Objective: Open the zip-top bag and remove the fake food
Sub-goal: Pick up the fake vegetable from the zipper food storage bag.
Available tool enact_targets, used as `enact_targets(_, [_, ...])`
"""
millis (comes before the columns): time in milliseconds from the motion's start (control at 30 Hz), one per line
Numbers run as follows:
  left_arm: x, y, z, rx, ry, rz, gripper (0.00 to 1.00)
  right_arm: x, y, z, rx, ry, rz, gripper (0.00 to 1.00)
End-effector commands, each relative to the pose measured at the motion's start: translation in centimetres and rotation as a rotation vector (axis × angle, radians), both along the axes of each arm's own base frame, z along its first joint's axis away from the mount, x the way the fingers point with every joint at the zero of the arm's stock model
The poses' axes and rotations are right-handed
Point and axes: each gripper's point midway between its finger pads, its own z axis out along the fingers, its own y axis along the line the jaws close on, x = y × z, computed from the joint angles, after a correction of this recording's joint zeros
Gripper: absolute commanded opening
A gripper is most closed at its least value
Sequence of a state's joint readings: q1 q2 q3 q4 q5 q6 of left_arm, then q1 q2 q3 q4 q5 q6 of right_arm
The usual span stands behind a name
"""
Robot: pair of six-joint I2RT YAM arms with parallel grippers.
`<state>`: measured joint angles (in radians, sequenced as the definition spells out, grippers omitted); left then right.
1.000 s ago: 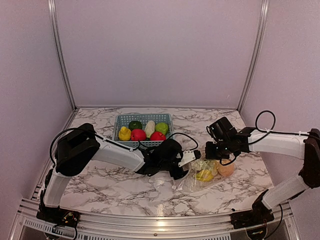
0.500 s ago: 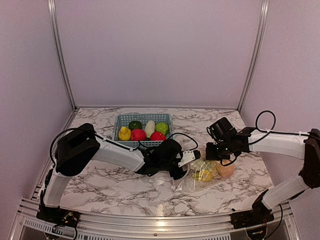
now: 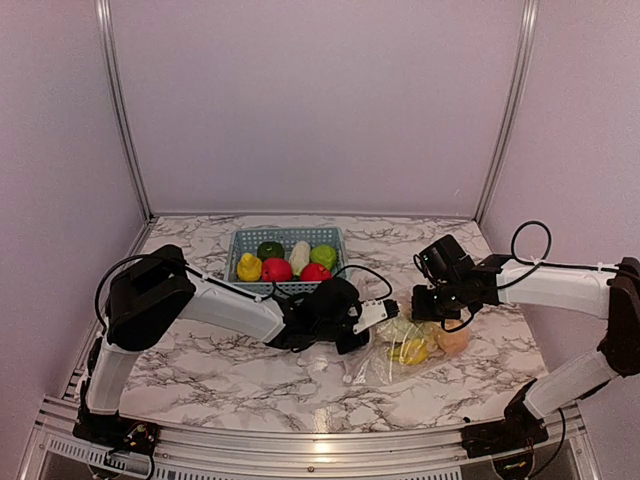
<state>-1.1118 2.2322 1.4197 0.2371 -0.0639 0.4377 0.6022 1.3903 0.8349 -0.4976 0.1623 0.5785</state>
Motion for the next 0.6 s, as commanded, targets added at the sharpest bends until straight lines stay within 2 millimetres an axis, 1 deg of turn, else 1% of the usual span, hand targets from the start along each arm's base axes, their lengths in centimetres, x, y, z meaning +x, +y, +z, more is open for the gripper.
enact_targets(0, [-0.5,0.2,2.9,-0.071,0.019,-0.005,0.36,-0.4,-0.6,-0.9,-0.029,0.034,-0.003,0.00])
enact_targets(67, [-0.7,0.3,3.4,-0.083,0.026,-0.002,0.29,-0.4,-0.7,-0.9,-0.032,0.032,-0.006,0.00])
enact_targets(167, [-0.9,0.6,4.1,-0.098,0.037,0.001,0.26,-0.3,-0.7,-0.7,-0.030,0.025,-0.010,0.00])
enact_targets(300, [-1.1,0.9,4.5,-0.110,0.049,0.007,0.18,0.0,-0.6,-0.5,-0.027,0.017,-0.010,0.00])
enact_targets(567, [-1.5,1.7,5.3,-0.138,0.074,0.025,0.12,0.3,-1.1,-0.3,-0.056,0.003,-0.031,0.00])
